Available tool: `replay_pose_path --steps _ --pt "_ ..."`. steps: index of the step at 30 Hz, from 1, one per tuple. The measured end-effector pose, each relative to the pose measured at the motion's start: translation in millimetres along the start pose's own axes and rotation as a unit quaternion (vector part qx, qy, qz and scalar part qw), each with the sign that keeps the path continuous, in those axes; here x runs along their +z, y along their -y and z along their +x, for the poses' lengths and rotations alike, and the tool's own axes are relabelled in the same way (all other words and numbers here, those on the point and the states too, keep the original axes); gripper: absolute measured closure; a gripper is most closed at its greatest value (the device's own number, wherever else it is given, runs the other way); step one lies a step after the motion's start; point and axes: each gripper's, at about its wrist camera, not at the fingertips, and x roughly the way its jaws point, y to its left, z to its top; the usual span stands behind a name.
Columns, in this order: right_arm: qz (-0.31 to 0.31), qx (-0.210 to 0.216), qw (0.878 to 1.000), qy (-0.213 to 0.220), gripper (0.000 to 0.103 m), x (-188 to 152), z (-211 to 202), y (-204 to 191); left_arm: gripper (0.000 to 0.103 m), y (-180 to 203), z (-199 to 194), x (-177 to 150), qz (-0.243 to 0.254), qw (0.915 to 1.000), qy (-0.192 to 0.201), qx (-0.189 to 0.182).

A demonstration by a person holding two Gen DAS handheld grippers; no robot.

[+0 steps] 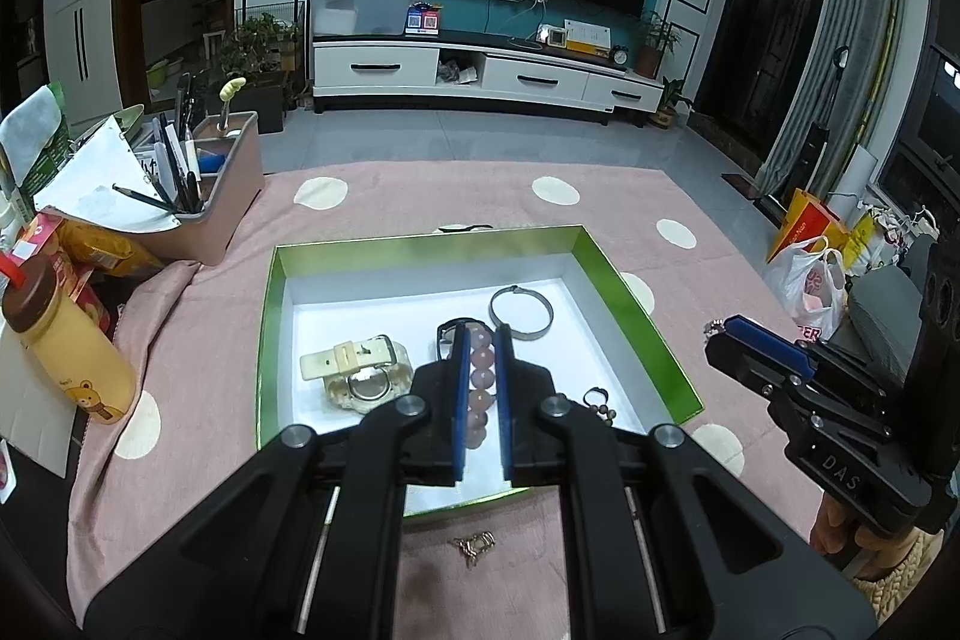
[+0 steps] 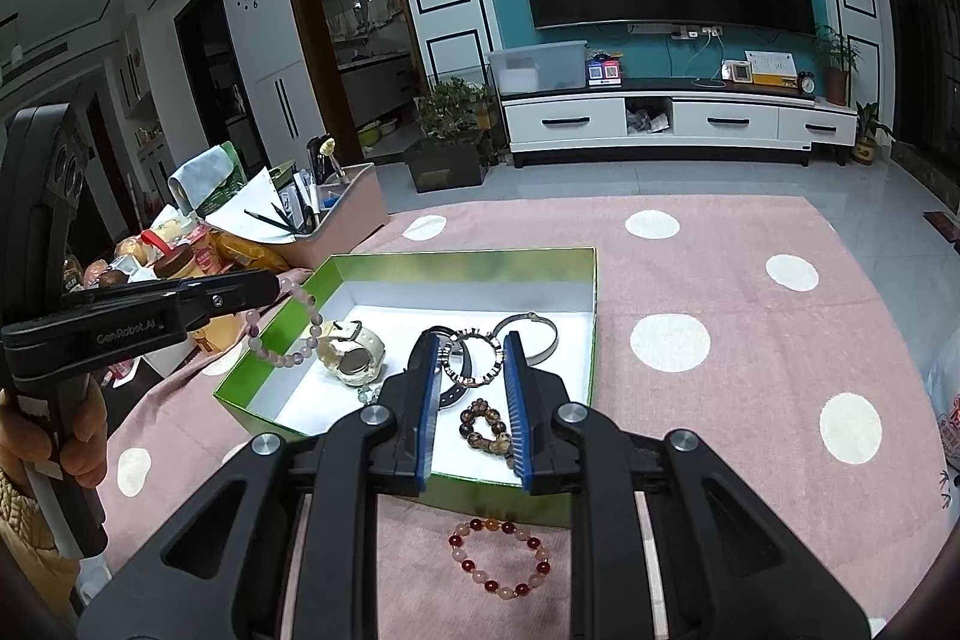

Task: Organize jewelry
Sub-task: 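Lower the pink bracelet into the box and open the left gripper while the right releases the ring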

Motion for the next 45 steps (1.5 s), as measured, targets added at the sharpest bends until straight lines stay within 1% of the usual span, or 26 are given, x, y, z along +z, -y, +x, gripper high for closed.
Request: replay_pose_path --steps 9,22,28,34,45 --pt "0.004 -0.005 1.0 -0.015 0.082 1.1 14.4 6.9 0.096 -4.0 24.4 6.7 0.0 0.9998 -0.019 0.009" --pt "0.027 -0.009 0.998 -0.059 0.082 8.1 48.2 23.8 0.096 -13.8 63.5 8.2 0.002 0.9982 -0.056 0.021" --pt "0.021 -0.019 0.997 -0.076 0.082 14.2 62.8 28.0 0.096 -16.7 82.9 3.9 0.007 0.9968 -0.075 0.027" --pt "0.021 -0.023 0.994 -0.1 0.082 10.5 81.3 31.5 0.095 -20.0 100.3 -2.7 0.013 0.9949 -0.094 0.033" --pt "0.029 -0.025 0.992 -0.121 0.082 5.3 98.7 33.8 0.095 -30.2 117.9 -6.1 0.004 0.9928 -0.11 0.047"
